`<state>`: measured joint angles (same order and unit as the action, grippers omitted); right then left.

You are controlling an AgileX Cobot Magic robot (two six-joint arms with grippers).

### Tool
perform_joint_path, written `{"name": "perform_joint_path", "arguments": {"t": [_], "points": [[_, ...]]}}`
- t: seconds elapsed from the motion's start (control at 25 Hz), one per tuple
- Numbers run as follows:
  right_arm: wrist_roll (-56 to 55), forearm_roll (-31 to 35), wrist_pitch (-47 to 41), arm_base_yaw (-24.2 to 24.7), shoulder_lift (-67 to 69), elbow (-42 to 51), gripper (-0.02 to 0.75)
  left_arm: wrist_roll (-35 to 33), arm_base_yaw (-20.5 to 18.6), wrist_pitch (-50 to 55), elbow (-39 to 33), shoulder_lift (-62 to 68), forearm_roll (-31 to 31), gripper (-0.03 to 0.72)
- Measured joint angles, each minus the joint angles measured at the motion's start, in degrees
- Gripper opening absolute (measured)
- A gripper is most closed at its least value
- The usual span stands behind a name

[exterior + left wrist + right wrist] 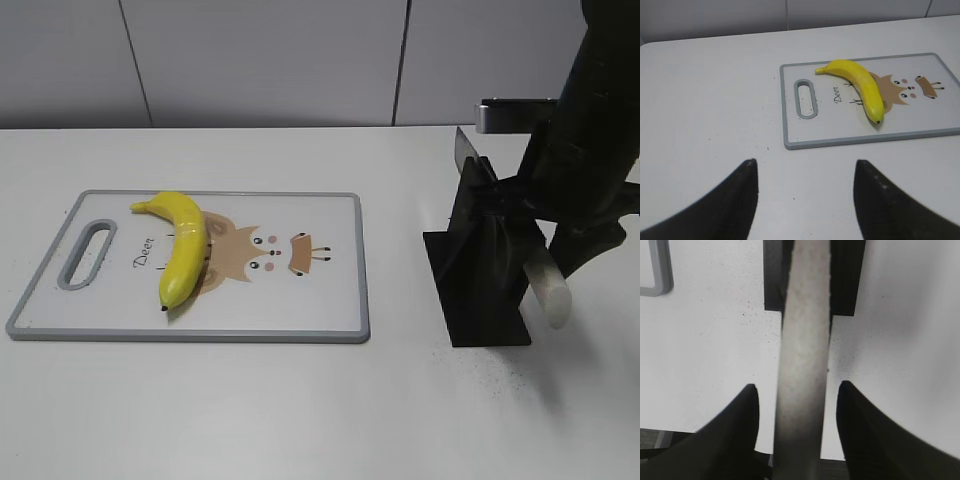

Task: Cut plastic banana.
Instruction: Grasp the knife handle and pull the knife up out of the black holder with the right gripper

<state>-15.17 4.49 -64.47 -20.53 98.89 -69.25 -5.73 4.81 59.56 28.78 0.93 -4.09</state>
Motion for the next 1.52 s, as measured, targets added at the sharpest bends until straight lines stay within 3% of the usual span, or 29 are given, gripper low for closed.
{"name": "perform_joint_path", "arguments": {"t": [0.68,0.76,0.88,1.52], "points": [[-1.5,-0.1,-0.74,0.0,2.47,0.0,0.38,0.0,0.0,0.0,0.0,0.0,0.0,0.583],[-1.57,-0.1,-0.9,0.0,2.47,0.0,0.342,0.0,0.0,0.0,0.0,0.0,0.0,0.583],[-1.57,-0.03,-1.66,0.0,2.47,0.0,0.177,0.0,0.0,0.0,0.0,0.0,0.0,0.583],[-1.51,-0.05,-2.45,-0.18,2.47,0.0,0.182,0.0,0.0,0.0,0.0,0.0,0.0,0.575]]}}
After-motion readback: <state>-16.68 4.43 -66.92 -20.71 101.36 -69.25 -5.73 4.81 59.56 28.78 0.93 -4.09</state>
